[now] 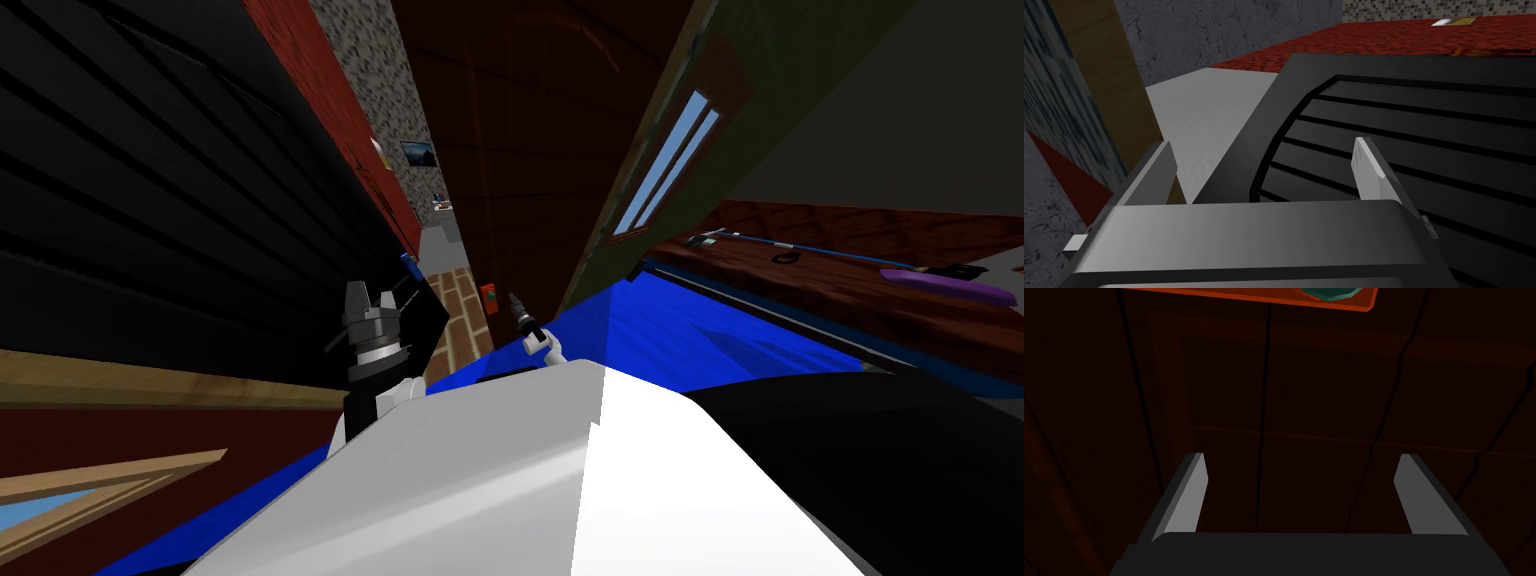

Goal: Push the door open

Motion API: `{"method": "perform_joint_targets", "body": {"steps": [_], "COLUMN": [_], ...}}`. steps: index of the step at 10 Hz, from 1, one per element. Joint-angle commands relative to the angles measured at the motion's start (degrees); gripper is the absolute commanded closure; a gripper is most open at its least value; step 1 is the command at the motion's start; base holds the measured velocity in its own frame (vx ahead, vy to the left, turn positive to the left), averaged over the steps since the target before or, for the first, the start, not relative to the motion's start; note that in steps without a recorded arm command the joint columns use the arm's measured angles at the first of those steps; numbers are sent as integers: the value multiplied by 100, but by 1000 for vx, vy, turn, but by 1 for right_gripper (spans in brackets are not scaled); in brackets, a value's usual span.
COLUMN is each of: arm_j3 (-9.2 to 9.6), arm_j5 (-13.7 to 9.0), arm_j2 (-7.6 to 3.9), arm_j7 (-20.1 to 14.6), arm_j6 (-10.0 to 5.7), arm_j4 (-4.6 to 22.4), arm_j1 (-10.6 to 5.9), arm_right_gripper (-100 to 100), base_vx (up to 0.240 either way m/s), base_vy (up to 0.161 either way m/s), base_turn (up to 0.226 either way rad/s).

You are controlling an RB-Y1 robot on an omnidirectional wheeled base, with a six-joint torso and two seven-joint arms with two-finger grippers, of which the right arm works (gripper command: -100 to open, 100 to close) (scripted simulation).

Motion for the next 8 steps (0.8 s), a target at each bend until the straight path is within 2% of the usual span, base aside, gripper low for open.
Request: {"method": "perform_joint_targets", "body": {"steps": [1, 3, 5, 6, 7, 8], "arm_j3": [37, 86, 103, 95, 80, 71], "arm_j5": [-15, -36, -43, -36, -37, -37], "arm_j2": [43, 273, 408, 379, 214, 158], "arm_j7": [-15, -32, -38, -26, -24, -23], "arm_j6": [16, 35, 42, 31, 10, 3], "arm_j4": [-56, -129, -153, -128, -106, -95], "arm_j1": [36, 80, 95, 92, 78, 70], "arm_right_gripper": [-100, -100, -100, -100, -100, -100], "base_vx": [-207, -220, -148, -42, 39, 115], "base_vy": [5, 6, 108, 59, -61, -123], "base_turn": [-18, -15, 5, -8, 10, 23]}}
